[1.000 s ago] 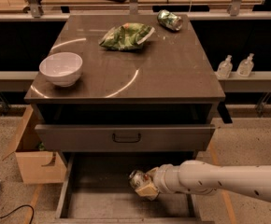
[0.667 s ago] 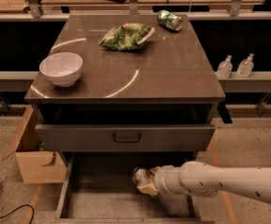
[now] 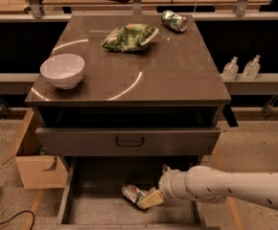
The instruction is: Place 7up can into middle drawer
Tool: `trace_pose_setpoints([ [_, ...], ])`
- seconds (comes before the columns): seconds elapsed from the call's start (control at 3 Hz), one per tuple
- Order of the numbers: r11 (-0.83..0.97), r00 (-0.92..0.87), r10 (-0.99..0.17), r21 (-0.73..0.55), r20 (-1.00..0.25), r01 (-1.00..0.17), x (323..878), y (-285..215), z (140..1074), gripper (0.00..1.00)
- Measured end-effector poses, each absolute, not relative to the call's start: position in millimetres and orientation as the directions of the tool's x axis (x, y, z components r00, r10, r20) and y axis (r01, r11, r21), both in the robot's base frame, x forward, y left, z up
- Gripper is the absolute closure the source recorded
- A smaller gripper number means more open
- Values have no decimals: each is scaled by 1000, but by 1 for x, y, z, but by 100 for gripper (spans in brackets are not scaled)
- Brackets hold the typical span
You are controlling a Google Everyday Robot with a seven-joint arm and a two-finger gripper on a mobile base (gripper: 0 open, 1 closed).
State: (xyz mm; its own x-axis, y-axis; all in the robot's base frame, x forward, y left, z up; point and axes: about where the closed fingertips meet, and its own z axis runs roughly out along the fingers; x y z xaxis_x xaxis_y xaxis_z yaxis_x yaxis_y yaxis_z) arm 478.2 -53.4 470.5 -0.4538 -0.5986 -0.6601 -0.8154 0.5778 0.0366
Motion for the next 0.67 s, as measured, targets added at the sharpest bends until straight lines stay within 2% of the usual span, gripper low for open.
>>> trace_pose_setpoints([
  [0.33, 640, -482, -564, 15, -671, -768, 479, -79, 504, 0],
  [0.67, 703, -563, -535, 37, -630, -710, 471, -114, 527, 0],
])
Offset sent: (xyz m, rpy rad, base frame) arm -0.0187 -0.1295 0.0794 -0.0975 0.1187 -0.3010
